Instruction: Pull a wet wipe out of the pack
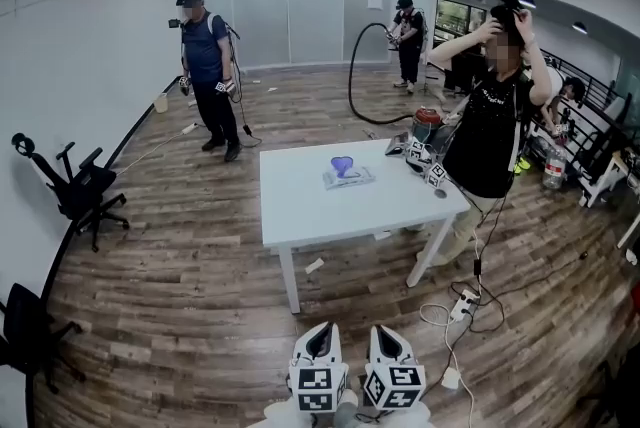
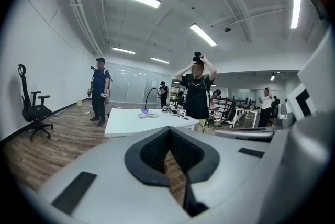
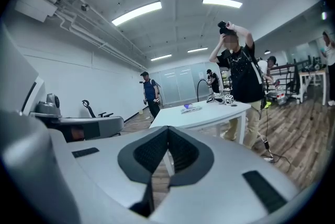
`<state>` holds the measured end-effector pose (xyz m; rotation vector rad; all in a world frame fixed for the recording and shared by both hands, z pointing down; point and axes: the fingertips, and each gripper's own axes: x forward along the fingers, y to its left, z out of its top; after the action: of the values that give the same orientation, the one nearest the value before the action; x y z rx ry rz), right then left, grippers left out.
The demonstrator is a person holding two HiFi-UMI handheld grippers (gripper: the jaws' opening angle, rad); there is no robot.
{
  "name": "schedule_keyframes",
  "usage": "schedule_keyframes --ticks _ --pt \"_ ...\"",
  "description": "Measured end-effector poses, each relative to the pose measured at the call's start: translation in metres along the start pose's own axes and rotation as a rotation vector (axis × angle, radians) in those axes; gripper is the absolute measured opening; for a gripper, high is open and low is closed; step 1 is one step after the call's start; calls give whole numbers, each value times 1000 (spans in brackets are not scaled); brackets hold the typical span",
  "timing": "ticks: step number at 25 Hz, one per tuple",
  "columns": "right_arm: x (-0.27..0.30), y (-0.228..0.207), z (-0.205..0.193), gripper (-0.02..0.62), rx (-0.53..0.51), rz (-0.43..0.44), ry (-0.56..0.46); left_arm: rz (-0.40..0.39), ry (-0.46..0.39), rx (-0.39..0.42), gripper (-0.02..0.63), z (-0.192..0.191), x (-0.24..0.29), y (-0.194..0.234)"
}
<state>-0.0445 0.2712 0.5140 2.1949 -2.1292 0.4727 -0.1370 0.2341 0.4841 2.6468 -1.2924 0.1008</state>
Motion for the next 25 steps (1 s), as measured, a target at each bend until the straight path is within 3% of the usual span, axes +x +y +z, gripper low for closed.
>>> schedule_keyframes --ticks 14,25 --pt "57 -78 36 9 25 -18 -14 -7 -2 21 -3 16 96 -28" --pt "91 -106 43 9 24 17 -2 20 1 25 -5 18 140 -34"
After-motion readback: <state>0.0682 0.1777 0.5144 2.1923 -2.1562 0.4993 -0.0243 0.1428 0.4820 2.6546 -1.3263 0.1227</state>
